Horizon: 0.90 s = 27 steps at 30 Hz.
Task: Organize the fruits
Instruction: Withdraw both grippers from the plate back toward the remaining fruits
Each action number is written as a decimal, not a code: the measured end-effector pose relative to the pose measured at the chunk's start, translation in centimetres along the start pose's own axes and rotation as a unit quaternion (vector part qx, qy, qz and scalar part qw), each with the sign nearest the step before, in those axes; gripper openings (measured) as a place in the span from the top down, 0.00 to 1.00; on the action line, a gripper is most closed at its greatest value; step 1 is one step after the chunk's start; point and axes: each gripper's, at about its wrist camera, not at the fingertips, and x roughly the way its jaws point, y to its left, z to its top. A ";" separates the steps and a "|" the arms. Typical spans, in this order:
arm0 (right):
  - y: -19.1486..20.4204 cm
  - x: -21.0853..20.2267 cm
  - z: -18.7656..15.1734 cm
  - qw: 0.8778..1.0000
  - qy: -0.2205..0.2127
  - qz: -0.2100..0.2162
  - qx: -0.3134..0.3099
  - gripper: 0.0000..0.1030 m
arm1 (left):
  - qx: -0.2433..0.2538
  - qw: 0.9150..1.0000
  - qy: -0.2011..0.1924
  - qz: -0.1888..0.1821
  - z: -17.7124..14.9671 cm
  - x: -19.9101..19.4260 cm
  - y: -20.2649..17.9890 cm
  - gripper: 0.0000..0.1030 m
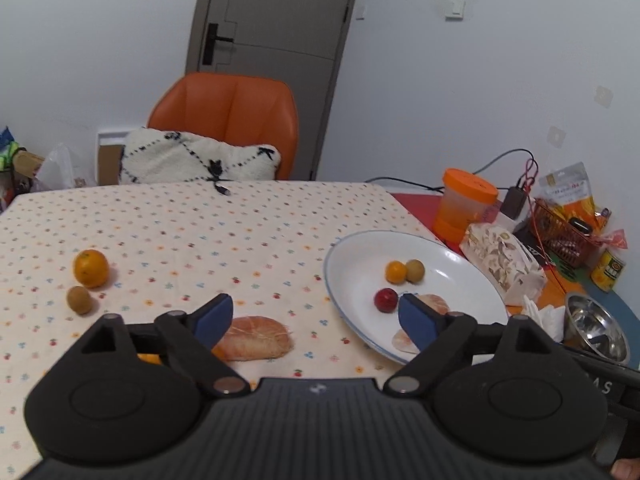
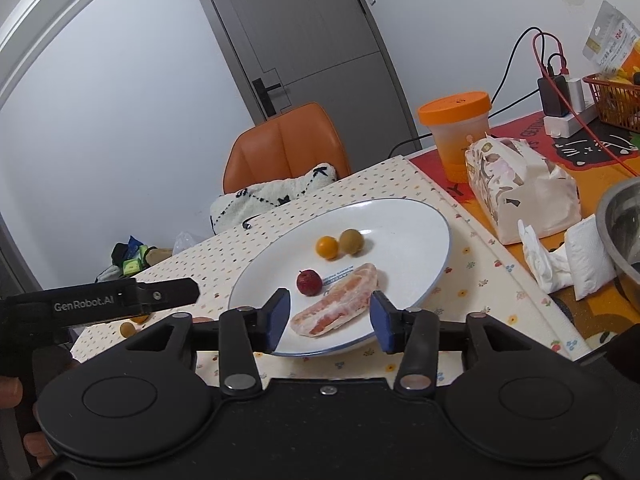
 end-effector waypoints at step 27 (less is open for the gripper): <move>4.6 -2.4 0.2 0.999 -0.024 -0.024 -0.012 0.00 | -0.020 0.999 -0.011 0.039 0.2 -6.3 5.7 0.00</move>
